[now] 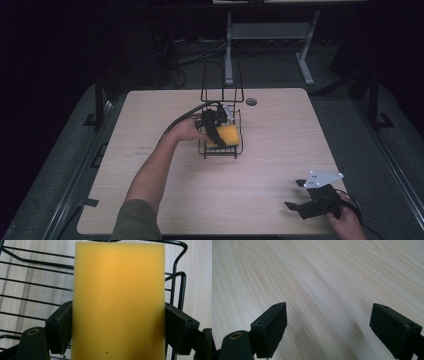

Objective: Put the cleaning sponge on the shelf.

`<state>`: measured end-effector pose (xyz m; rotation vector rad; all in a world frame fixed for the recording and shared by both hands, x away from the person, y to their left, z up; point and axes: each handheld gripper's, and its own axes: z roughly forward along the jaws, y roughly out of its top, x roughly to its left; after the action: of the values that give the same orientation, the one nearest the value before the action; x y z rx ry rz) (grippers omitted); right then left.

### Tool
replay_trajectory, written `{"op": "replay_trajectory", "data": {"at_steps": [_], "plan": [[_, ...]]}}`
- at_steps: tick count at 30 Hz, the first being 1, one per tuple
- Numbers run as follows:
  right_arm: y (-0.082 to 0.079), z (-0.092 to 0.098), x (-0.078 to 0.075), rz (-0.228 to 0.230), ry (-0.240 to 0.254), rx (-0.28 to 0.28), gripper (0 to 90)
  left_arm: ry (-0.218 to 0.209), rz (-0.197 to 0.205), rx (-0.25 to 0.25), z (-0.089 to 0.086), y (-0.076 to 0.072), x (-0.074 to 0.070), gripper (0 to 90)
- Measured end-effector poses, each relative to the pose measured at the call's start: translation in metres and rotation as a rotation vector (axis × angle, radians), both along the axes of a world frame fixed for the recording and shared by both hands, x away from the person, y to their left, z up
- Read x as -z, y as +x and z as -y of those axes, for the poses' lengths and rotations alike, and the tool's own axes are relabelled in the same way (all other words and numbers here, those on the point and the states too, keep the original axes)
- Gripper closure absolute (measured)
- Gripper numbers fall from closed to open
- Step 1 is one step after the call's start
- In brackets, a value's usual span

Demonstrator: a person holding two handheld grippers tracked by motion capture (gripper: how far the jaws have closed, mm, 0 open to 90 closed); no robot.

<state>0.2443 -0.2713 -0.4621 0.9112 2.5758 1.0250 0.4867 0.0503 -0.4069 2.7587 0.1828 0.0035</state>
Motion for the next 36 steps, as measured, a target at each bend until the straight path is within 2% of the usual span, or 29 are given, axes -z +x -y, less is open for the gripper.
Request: {"op": "replay_trajectory", "data": {"at_steps": [5, 9, 15, 21, 28, 32, 36], "plan": [[0.0, 0.0, 0.0, -0.003, 0.003, 0.001, 14.0, 0.006, -0.004, 0.001, -0.001, -0.001, -0.004, 20.0], [0.0, -0.001, 0.001, -0.005, -0.001, -0.002, 14.0, -0.005, 0.02, -0.003, -0.003, -0.001, -0.008, 20.2], [0.001, -0.001, 0.001, -0.002, -0.008, -0.013, 14.0, -0.005, 0.026, -0.006, -0.004, -0.003, -0.014, 19.8], [0.001, -0.002, 0.001, -0.006, -0.006, -0.015, 14.0, -0.049, 0.043, -0.014, -0.007, -0.003, -0.02, 19.8], [0.001, -0.003, 0.001, -0.007, -0.01, -0.015, 14.0, -0.042, 0.048, -0.005, -0.008, -0.005, -0.024, 19.9], [0.001, -0.003, 0.001, -0.013, -0.01, -0.014, 14.0, -0.063, 0.065, -0.005, -0.008, -0.008, -0.025, 20.0], [0.0, -0.003, 0.001, -0.018, -0.007, -0.015, 14.0, -0.062, 0.066, 0.0, -0.008, -0.01, -0.028, 20.0]]}}
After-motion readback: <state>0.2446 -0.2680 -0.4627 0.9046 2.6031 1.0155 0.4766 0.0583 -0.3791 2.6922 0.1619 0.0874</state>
